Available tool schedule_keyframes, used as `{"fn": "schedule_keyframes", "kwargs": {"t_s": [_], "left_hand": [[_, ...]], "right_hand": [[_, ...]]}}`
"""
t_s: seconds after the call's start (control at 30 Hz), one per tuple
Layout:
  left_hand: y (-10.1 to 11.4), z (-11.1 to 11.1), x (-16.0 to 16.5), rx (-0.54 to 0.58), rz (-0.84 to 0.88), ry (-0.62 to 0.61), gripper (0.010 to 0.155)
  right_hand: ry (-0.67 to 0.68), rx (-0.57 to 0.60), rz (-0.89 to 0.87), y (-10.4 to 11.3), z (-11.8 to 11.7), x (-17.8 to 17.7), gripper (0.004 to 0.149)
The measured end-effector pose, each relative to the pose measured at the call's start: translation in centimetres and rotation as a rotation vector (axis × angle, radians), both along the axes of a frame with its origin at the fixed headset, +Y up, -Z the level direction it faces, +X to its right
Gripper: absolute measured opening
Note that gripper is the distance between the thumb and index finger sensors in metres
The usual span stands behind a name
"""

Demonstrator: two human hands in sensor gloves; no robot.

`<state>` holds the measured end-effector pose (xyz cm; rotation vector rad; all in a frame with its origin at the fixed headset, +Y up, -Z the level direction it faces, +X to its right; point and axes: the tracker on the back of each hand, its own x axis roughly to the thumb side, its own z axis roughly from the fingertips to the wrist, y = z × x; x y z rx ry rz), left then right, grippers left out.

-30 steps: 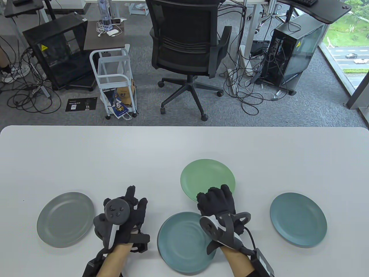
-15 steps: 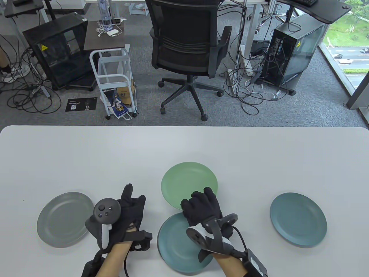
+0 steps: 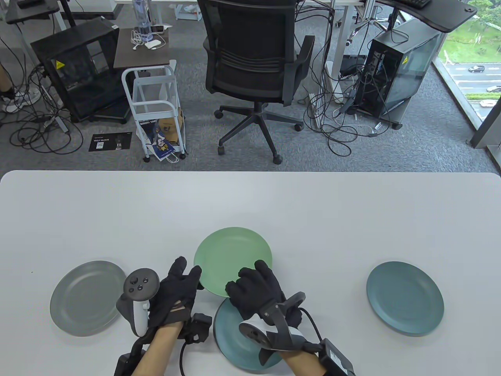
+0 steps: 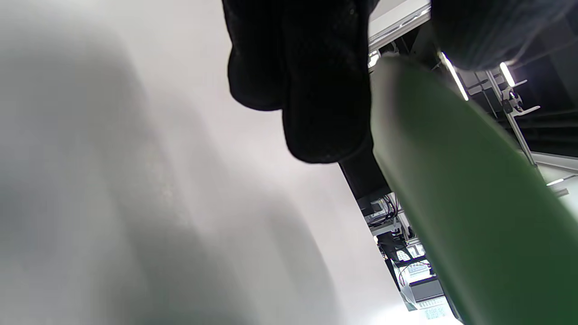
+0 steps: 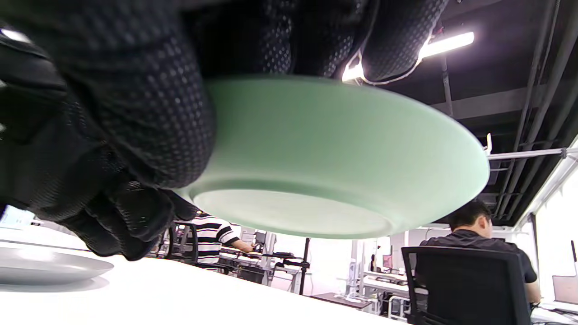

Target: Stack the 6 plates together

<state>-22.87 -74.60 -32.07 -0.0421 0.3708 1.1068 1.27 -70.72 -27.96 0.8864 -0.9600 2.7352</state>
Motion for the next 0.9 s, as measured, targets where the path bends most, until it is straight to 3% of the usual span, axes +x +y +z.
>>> {"fn": "schedule_keyframes", "kwargs": {"t_s": [0.23,0.57,0.73,0.9], "left_hand": [[-0.8,-0.3,-0.2,-0.042,0.081,-0.011,0.062],[-1.0,-0.3,-0.4,-0.05,0.119,0.009,0.06],[-0.6,-0.2,-0.7,-0.022,0.112,0.032,0.059],[-0.6,-0.3,-0.4,-0.037,0.1,0.0,0.058]], "right_hand": [[0.031,0.009,0.024,-0.1,0.4,-0.6,0.038],[0.042,-0.008,0.067,-0.4,0.3,-0.7,0.04],[0.085,-0.074,-0.023,-0.3,-0.2,0.4,0.059],[0.01,-0.004,-0.07,0.1,-0.9,2.6,0.063]]}}
